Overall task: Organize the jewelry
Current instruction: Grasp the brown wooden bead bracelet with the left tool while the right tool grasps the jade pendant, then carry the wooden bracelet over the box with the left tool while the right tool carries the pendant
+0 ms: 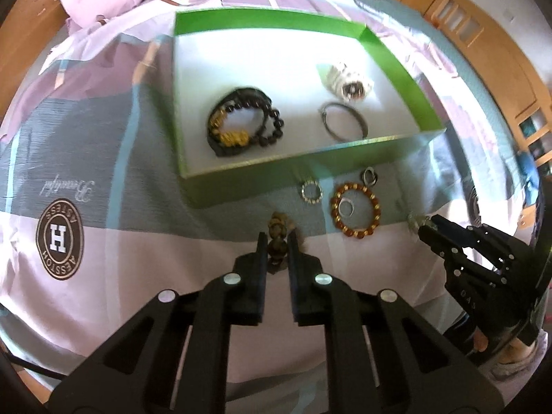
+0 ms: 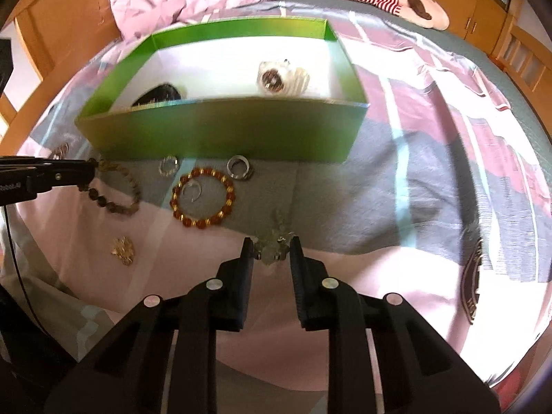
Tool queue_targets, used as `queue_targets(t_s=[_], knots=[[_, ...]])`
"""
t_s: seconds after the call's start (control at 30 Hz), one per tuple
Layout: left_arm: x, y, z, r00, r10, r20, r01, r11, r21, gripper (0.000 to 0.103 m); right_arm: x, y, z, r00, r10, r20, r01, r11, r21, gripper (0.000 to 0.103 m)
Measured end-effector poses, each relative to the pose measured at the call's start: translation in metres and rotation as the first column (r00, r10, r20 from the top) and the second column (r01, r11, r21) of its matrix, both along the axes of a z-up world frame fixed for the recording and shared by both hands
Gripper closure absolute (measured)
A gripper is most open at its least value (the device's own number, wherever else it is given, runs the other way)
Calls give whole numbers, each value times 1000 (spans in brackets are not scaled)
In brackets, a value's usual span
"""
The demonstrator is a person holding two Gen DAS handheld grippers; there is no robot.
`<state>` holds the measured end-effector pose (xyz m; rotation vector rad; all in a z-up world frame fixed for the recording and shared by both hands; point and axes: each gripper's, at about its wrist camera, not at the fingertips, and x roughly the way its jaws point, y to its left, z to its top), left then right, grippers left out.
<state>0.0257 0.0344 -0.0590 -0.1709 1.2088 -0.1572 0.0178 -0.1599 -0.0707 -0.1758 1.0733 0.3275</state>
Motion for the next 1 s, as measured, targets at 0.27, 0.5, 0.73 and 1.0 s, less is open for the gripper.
queue_targets(t_s=[0.27, 0.5, 0.73, 1.0], knots=[[-6, 12, 10, 1000, 1, 22, 0, 1000, -17, 92, -2, -1, 6, 1000, -6, 9, 6, 1000, 18, 81], [-12, 8, 23, 998, -16, 63, 18, 999, -27, 92, -2, -3, 15, 1000, -9, 27, 9, 1000, 26, 81], [-15, 6, 30, 996, -24, 86, 27, 999, -38, 92, -4, -2, 28, 999, -10, 53, 8, 999, 38, 81], [-16, 3, 31, 995, -36, 92, 39, 999, -33, 92, -4, 1, 28, 999, -10, 48, 8, 999, 42, 81]])
